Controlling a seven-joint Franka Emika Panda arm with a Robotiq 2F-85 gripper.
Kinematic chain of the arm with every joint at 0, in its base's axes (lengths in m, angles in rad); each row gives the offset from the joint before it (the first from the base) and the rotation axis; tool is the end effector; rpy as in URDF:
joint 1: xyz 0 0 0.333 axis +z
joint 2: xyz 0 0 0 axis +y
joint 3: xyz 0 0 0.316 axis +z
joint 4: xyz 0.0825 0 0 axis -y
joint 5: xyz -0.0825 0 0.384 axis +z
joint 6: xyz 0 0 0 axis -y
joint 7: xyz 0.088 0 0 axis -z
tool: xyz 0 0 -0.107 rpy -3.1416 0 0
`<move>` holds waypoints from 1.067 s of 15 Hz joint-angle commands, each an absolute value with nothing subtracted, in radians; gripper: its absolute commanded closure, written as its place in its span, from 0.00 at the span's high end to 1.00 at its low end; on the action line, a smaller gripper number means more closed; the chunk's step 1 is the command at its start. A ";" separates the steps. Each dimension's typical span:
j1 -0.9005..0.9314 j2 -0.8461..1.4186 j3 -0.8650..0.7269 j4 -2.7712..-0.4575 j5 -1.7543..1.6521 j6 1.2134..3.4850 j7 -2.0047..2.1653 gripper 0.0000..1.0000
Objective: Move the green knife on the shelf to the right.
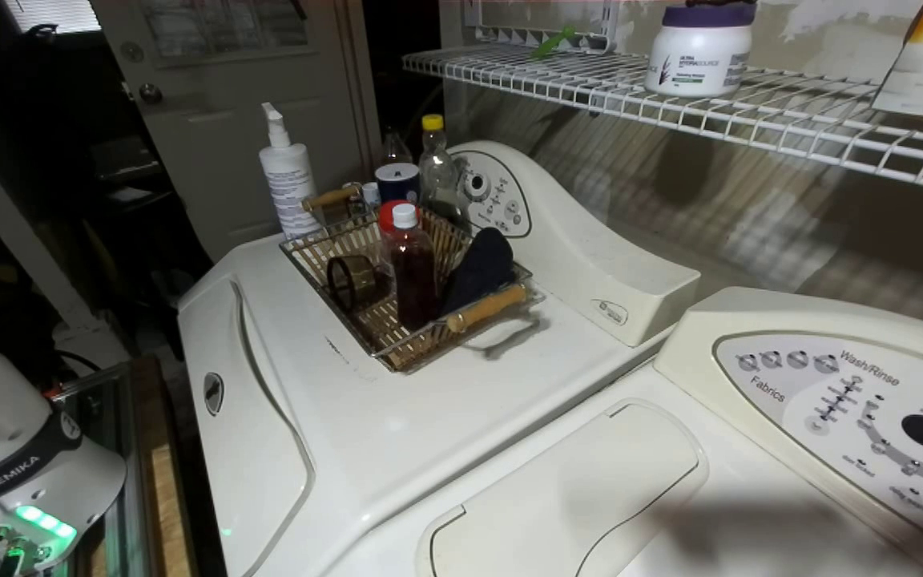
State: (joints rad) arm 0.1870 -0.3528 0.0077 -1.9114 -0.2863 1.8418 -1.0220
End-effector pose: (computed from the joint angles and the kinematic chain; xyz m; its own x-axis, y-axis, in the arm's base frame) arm 0.4610 0.0687 0.6704 0.3289 0.9387 -0.1031 0.8861 -0.2690 0.3776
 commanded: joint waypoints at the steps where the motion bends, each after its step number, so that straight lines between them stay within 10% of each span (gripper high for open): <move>1: 0.169 -0.351 0.022 -1.907 -0.280 1.840 -1.027 1.00; 16: 0.205 -0.148 -0.029 -1.851 0.059 2.287 -1.493 1.00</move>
